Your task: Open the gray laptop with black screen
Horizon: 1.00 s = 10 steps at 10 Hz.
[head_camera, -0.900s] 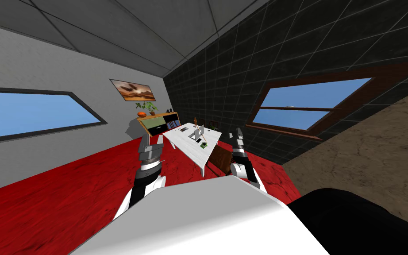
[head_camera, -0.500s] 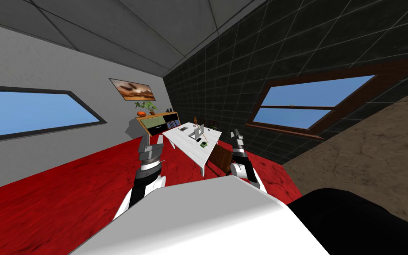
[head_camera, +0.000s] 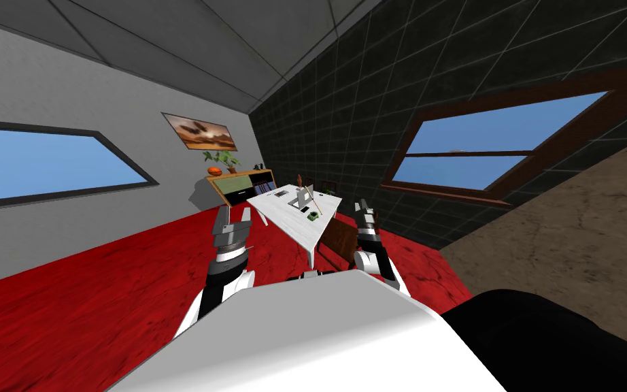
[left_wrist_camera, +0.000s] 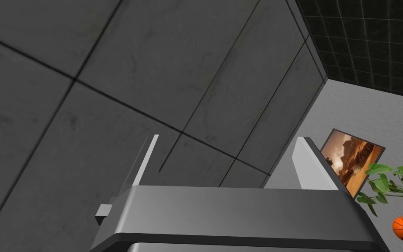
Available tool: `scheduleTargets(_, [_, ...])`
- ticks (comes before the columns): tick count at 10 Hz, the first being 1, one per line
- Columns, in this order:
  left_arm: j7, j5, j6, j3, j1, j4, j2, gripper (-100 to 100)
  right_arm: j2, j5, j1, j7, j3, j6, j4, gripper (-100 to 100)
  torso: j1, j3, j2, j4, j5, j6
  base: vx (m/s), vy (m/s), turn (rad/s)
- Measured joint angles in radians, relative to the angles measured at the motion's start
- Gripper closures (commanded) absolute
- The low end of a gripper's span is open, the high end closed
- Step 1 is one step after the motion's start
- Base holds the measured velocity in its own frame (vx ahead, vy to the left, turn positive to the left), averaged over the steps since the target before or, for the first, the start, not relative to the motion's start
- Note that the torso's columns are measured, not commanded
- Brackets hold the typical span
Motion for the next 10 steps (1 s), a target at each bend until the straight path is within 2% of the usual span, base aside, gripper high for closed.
scheduleTargets(1, [0.0, 0.0, 0.0, 0.0, 0.0, 0.0, 0.0, 0, 0.0, 0.0, 0.0, 0.0, 0.0, 0.0, 0.0, -100, 0.0, -0.148, 0.074, 0.074, 0.0, 0.0, -0.004, 0.028, 0.062])
scheduleTargets(3, [0.0, 0.0, 0.0, 0.0, 0.0, 0.0, 0.0, 0, -0.036, 0.016, 0.007, 0.009, -0.003, 0.007, 0.004, -100, 0.003, -0.236, 0.118, 0.117, 0.001, 0.0, -0.023, 0.077, 0.085])
scheduleTargets(7, [0.0, 0.0, 0.0, 0.0, 0.0, 0.0, 0.0, 0, -0.109, 0.084, 0.04, 0.047, -0.019, 0.036, 0.02, -100, 0.002, -0.241, 0.12, 0.121, 0.0, 0.0, -0.035, 0.155, 0.161])
scheduleTargets(10, [0.0, 0.0, 0.0, 0.0, 0.0, 0.0, 0.0, 0, -0.138, 0.165, 0.072, 0.096, -0.029, 0.071, 0.037, -100, 0.001, -0.241, 0.122, 0.121, 0.0, 0.0, -0.061, 0.212, 0.183])
